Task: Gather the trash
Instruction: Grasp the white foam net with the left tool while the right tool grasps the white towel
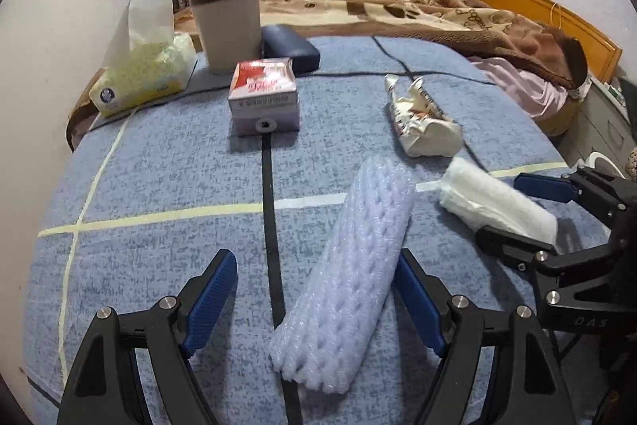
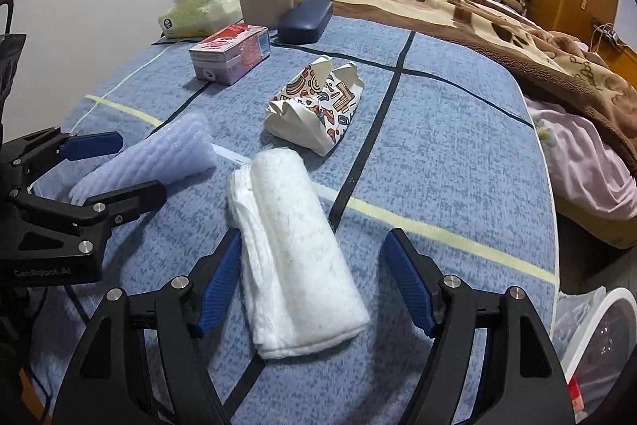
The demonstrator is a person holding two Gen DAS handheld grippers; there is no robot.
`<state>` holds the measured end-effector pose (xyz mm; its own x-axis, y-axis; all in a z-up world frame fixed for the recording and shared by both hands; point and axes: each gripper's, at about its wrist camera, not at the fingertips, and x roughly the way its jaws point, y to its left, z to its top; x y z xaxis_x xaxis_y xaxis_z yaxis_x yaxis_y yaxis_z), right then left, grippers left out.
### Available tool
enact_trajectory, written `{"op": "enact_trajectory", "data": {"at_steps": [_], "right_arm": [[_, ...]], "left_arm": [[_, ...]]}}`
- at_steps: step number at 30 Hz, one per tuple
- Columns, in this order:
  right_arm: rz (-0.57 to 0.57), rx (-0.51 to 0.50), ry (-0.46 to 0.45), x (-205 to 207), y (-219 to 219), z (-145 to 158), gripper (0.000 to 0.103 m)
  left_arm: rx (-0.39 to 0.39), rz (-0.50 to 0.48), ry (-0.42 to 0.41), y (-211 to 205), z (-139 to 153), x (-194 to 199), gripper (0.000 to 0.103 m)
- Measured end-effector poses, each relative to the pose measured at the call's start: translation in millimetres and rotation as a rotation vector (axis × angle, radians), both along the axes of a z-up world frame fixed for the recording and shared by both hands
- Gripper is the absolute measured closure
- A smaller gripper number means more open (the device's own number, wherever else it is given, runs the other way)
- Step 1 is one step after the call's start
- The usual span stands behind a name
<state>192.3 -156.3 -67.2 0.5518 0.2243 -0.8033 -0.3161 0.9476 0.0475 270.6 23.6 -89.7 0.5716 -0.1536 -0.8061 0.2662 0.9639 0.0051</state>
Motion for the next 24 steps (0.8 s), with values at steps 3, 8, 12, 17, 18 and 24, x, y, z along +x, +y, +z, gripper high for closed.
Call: {"op": "enact_trajectory", "data": {"at_steps": [3,8,12,17,18,24], "right_arm": [[-0.011,0.004,0.005,1.2,-0.4,0.3,0.029],[-0.024,0.015,0.004,1.2,-0.5,0.1,0.031],[-0.02,0.033,0.003,0.7,-0.2,1.4,0.046],[-0.017,0.046,-0.006,-2.9,2.6,2.6,0.063],[-0.018,0.053,-0.006,-3.3,1.8,2.9,0.067],[-0.027,0.056,-0.026,-6.1,2.5,5.0,0.076]], "left_arm": [[-0.017,0.014,0.011,2.5,-1.3,0.5,0.026],[-0.032,0.006,0.008,1.9,0.6,-1.3,0.043],[-0.051,0.012,0.0,2.1,3.1,-3.2,0.054],[-0.063,0.016,0.001,0.1,4.3,-5.2,0.059],[-0.067,0.016,0.003,-0.2,4.8,-6.0,0.059],[-0.086,0.033,-0.012,0.4,9.2,-12.0,0.06]]}}
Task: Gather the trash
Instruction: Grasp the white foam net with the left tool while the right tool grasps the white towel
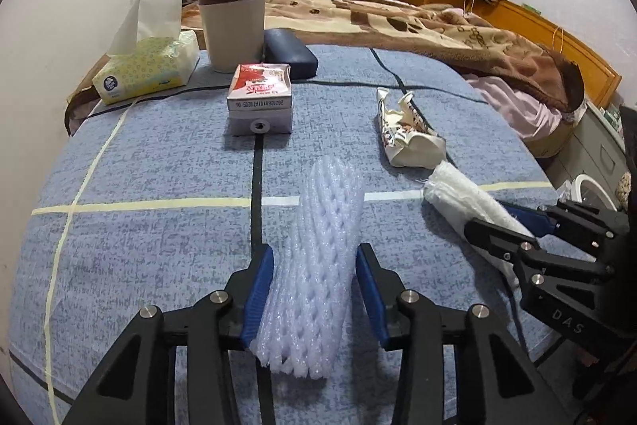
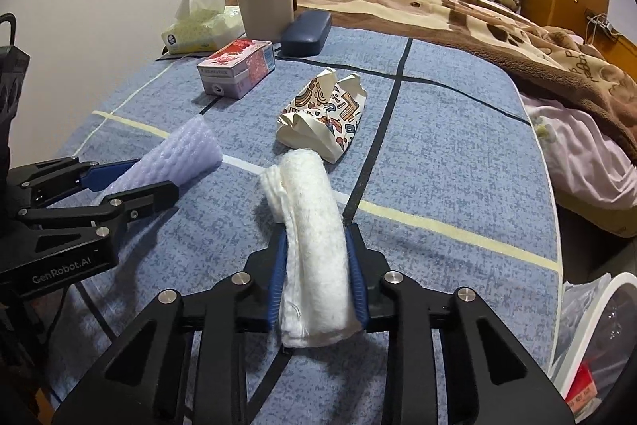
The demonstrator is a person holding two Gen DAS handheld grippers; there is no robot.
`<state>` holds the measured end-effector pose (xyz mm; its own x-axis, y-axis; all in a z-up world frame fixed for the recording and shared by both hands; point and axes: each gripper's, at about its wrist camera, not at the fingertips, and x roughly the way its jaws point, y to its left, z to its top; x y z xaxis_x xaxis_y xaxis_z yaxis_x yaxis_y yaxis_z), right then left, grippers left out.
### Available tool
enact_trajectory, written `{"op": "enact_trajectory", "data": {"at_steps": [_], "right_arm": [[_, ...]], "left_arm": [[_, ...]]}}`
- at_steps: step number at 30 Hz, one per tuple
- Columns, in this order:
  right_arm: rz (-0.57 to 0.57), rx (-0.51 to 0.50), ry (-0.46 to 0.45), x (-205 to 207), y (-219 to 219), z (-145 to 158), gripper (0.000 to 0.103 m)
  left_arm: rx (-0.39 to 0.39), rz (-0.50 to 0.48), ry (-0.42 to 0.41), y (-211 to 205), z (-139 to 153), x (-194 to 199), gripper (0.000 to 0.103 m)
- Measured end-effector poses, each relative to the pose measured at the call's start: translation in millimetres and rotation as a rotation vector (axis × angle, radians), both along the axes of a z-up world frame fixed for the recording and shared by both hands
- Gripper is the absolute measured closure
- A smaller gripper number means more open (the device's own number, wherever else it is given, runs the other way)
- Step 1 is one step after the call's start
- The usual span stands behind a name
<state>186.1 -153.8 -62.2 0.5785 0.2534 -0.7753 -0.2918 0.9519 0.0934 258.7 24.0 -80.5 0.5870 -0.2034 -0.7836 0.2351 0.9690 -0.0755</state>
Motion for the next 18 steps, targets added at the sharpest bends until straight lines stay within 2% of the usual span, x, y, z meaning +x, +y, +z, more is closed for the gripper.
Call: {"op": "enact_trajectory", "data": {"at_steps": [5,8,13,16,18], "right_arm": [[-0.015,0.016,-0.009,-3.4,-1.6,2.7,0.077],[-0.033,0.025,-0.02,-7.4,-5.3,5.6,0.077],[-0.048,0.041,-0.041,-14.1,-9.1,12.0,0.077],[-0.05,0.05,-0.042,-14.9,-10.0,11.5,0.077],[-0.056,0.049,-0.038,-14.6,-10.6,10.1,0.077]], "left_arm": [[-0.013,0.009,-0.025,-1.2,7.2,-7.8,0.06],[-0.013,0.022,-0.02,-0.6,6.0,-10.1,0.066],[-0.034,0.028,-0.018,1.7,7.1,-15.2,0.066],[0.028,0.048,-0.046,-1.9,6.4,-14.7,0.065],[0.011,0.039,-0.043,-3.2,6.8,-13.0,0.065]]}}
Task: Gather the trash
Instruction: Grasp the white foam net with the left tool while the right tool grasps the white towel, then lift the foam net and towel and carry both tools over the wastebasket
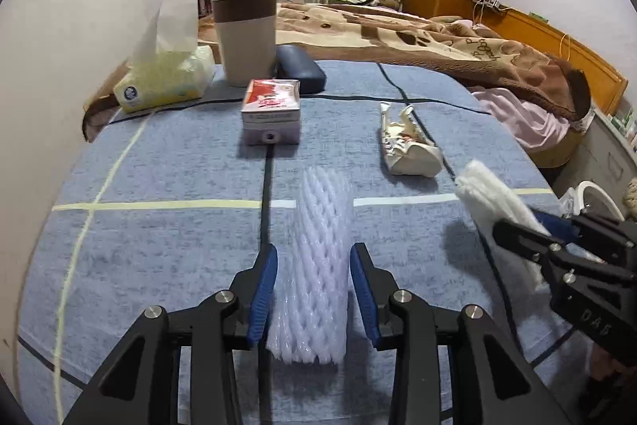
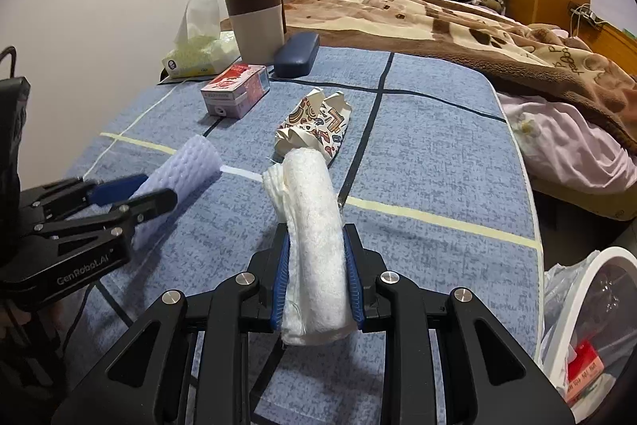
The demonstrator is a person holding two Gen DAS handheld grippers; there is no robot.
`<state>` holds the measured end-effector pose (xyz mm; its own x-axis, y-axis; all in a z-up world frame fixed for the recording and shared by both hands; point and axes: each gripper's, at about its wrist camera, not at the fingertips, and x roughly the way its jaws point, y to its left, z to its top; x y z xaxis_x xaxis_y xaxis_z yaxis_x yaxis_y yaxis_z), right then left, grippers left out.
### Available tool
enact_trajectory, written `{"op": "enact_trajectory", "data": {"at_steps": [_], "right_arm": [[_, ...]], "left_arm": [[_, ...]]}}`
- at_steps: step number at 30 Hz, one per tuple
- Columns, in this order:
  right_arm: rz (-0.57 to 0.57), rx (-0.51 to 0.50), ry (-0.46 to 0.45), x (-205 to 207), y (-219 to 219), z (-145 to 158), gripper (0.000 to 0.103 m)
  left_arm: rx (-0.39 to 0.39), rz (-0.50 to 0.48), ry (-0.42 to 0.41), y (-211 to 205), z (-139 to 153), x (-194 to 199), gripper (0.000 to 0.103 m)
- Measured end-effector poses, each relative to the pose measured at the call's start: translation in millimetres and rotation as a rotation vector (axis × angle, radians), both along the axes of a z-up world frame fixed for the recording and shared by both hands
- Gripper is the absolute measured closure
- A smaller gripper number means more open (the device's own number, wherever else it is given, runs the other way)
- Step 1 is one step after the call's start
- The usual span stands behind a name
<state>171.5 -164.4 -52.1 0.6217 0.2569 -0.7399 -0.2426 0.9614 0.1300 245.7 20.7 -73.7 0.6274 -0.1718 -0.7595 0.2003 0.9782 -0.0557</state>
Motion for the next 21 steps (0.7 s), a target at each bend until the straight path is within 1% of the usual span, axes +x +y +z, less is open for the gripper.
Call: {"op": "enact_trajectory", "data": {"at_steps": [1,4,6,10,11,13,14,21], "right_arm": [[-0.001,0.003,0.002,0.6,-0.4,-0.3,0.077],[-0.002,0.012,0.003,1.2,-2.1,-0.1,0.077],[-0.001,0.014,0.0,1.1,-2.2,0.6,0.077],[-0.003,0.014,-0.005,0.1,-3.2,0.8,0.077],[-0.003,0.012,-0.004,0.4,-3.1,0.4,0.077],[-0.006,0.01,-0.005,-0.3,-3.6,0.5,0.077],[-0.009,0.01,-0.006,-1.0,-4.0,1.0,0.077],[-0.04,0.034,-0.04,-10.4,-13.7,11.7,0.077]], "left_arm": [[-0.006,0.003,0.012,-0.1,-1.3,3.0,0.065],[0.008,0.009,0.027,-1.8,-5.0,8.1,0.063],[0.017,0.012,0.04,-3.2,-8.9,12.2,0.058],[0.018,0.024,0.058,-3.8,-14.4,19.1,0.058],[0.017,0.023,0.058,-4.1,-14.2,19.0,0.059],[0.016,0.014,0.054,-5.1,-13.0,17.6,0.072],[0.013,0.013,0.054,-5.0,-12.3,16.5,0.074],[-0.019,0.01,-0.009,-6.1,8.4,-1.7,0.074]]}}
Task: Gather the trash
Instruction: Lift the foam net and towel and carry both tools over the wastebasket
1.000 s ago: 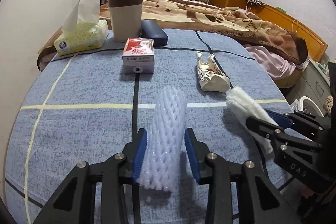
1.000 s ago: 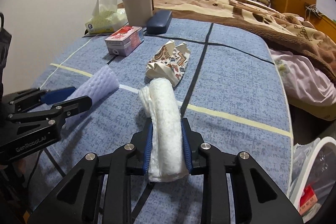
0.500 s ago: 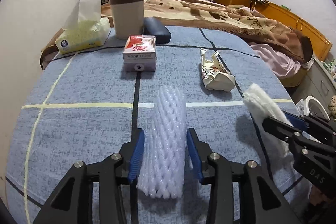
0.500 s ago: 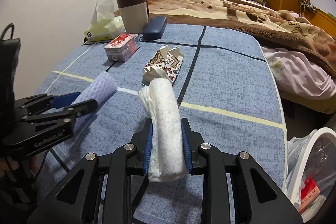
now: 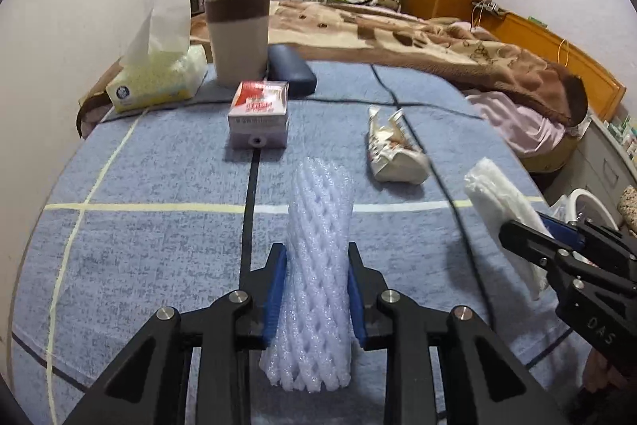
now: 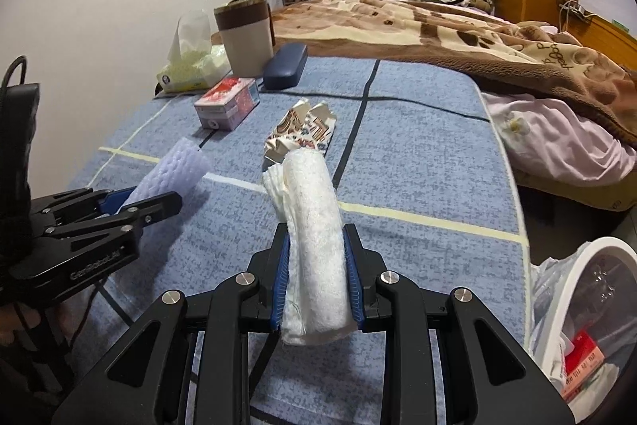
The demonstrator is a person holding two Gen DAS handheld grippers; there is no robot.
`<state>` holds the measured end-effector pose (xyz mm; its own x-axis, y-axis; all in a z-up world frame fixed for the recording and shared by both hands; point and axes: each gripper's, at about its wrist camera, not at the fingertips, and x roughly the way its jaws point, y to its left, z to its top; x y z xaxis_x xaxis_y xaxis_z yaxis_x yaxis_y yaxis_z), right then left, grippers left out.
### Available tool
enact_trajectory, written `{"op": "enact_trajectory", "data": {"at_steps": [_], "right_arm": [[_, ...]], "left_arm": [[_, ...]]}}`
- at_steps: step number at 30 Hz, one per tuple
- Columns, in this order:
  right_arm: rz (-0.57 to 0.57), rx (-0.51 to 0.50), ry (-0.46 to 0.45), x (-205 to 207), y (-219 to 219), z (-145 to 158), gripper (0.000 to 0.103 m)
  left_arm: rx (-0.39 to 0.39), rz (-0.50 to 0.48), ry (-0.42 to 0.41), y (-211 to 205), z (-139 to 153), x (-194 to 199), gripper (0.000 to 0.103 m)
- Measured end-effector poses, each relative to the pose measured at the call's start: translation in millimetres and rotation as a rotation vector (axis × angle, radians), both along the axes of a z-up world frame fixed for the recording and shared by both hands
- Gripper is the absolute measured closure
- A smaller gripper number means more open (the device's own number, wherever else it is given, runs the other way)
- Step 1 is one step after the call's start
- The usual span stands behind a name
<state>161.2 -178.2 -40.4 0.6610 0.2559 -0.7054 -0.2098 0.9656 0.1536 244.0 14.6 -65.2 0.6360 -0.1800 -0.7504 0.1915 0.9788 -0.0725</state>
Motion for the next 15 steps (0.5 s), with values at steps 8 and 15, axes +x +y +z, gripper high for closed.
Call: {"op": "enact_trajectory", "data": {"at_steps": [8,15], "right_arm": [[-0.037,0.024,-0.062,-20.1,-16.8,21.7,0.077],[-0.081,0.047,-0.116,-41.3,-35.0,38.3,0.077]], "left_arm": [[-0.03,-0.042,-0.076,-17.6,32.6,-30.2,0.074],[-0.039,-0.084,-0.133,-40.0,54.8,-56.8,0.074]]}}
